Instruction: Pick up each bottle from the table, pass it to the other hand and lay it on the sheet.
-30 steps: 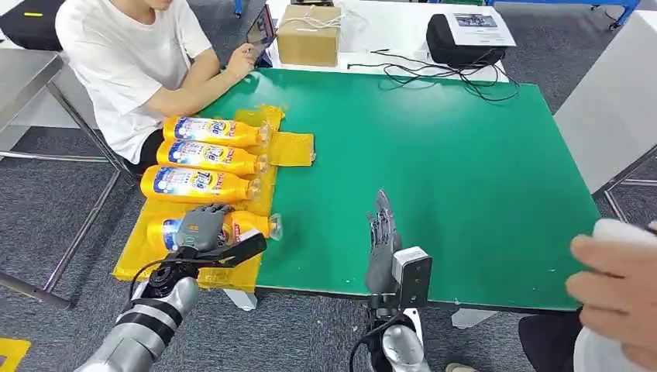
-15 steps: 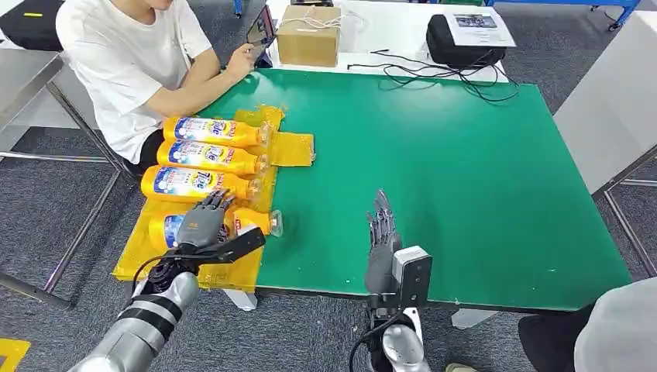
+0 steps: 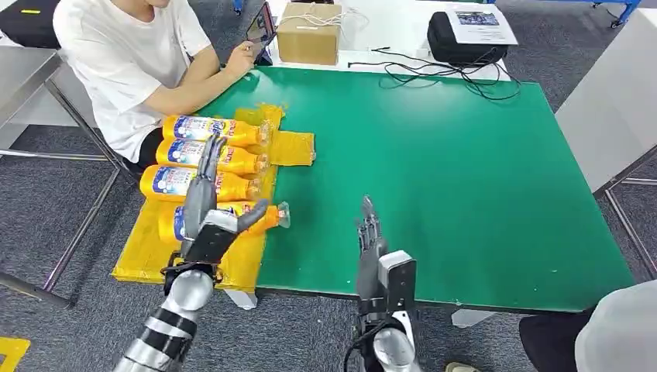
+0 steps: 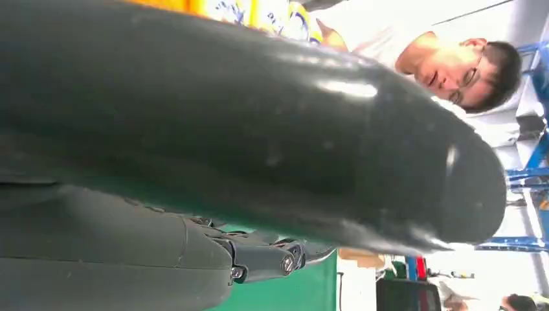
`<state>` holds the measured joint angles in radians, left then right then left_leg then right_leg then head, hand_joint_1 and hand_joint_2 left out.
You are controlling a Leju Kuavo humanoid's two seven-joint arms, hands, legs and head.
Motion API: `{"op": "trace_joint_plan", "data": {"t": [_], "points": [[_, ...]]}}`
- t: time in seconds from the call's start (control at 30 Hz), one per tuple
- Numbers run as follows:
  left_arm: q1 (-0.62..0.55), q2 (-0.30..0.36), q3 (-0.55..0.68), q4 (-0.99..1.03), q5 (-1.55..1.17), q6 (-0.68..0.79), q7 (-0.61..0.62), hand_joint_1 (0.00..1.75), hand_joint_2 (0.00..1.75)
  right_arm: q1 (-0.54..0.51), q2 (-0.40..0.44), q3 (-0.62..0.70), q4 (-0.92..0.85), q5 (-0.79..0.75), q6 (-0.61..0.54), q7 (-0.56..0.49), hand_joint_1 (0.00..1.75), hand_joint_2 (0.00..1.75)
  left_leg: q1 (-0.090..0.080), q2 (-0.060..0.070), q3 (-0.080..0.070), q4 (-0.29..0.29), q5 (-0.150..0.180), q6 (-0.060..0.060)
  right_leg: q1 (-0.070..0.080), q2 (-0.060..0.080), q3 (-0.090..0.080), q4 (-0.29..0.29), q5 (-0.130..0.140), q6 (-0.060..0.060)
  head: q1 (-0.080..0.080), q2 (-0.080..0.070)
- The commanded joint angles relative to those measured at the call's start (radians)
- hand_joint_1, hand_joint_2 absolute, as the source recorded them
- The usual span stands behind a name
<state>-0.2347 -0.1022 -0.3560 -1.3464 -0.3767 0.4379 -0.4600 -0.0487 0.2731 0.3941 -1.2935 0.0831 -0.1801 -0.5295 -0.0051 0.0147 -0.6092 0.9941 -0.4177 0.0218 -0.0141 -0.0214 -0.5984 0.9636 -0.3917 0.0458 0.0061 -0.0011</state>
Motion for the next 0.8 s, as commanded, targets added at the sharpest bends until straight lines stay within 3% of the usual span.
{"op": "trace_joint_plan", "data": {"t": [0.03,0.2,0.27,0.33,0.53,0.6,0.67,0.7,0.8], "points": [[0.017,0.026,-0.119,-0.126,0.035,-0.004,-0.003,0.0,1.75,-0.053,-0.024,0.034,0.11,-0.014,-0.011,-0.012,0.0,0.0,0.002,0.0,0.005,0.0,-0.002,-0.002,0.001,0.003,0.004,0.0,-0.001,-0.002,0.0,0.0],[0.05,0.009,-0.093,-0.181,0.082,0.024,-0.071,0.0,1.75,-0.047,-0.029,0.031,0.107,-0.005,-0.029,-0.014,0.0,0.0,0.002,0.0,0.005,0.0,-0.002,-0.002,0.001,0.003,0.005,-0.001,-0.002,-0.002,0.0,0.0],[0.092,-0.003,-0.068,-0.237,0.232,-0.012,-0.075,0.0,1.75,-0.031,-0.027,0.026,0.094,-0.005,-0.052,-0.027,0.0,0.0,0.002,0.0,0.005,0.0,-0.003,-0.002,0.002,0.003,0.004,0.0,-0.002,-0.002,0.0,0.0],[0.13,-0.027,-0.044,-0.256,0.407,-0.07,-0.05,0.0,1.75,-0.003,-0.052,0.056,0.025,0.121,-0.184,-0.169,0.0,0.0,0.002,0.001,0.005,-0.001,-0.002,-0.001,0.001,0.003,0.004,-0.001,-0.001,-0.001,0.0,0.0],[0.136,-0.041,-0.057,-0.217,0.412,-0.056,-0.082,0.0,1.75,0.04,-0.072,0.076,-0.047,0.13,-0.217,-0.168,0.0,0.0,0.001,-0.001,0.004,0.0,-0.002,-0.001,0.001,0.001,0.004,-0.001,-0.002,-0.001,0.0,0.0],[0.155,-0.059,-0.049,-0.191,0.382,0.006,-0.091,0.0,1.75,0.05,-0.098,0.123,-0.124,0.118,-0.309,-0.169,0.0,0.0,0.001,-0.001,0.004,0.0,-0.002,-0.002,0.0,0.001,0.004,0.0,-0.002,-0.001,0.0,0.0],[0.211,-0.104,-0.043,-0.095,0.481,-0.023,-0.052,0.0,1.75,0.075,-0.158,0.21,-0.158,0.225,-0.508,-0.169,0.0,0.0,0.001,-0.001,0.004,0.0,-0.002,-0.002,0.0,0.002,0.004,0.0,-0.002,-0.001,0.0,0.0],[0.22,-0.109,-0.045,-0.06,0.506,-0.026,-0.07,0.0,1.75,0.085,-0.163,0.214,-0.156,0.208,-0.518,-0.169,0.0,1.75,0.001,-0.001,0.006,-0.001,-0.003,-0.002,0.001,0.002,0.006,-0.001,-0.002,-0.002,0.0,0.0],[0.264,-0.094,-0.079,0.032,0.573,-0.03,-0.121,0.0,1.75,0.14,-0.136,0.146,-0.126,0.232,-0.518,-0.169,0.0,1.75,0.001,-0.003,0.01,-0.004,-0.003,-0.001,0.0,0.0,0.009,-0.004,-0.003,-0.001,0.0,0.0]]}}
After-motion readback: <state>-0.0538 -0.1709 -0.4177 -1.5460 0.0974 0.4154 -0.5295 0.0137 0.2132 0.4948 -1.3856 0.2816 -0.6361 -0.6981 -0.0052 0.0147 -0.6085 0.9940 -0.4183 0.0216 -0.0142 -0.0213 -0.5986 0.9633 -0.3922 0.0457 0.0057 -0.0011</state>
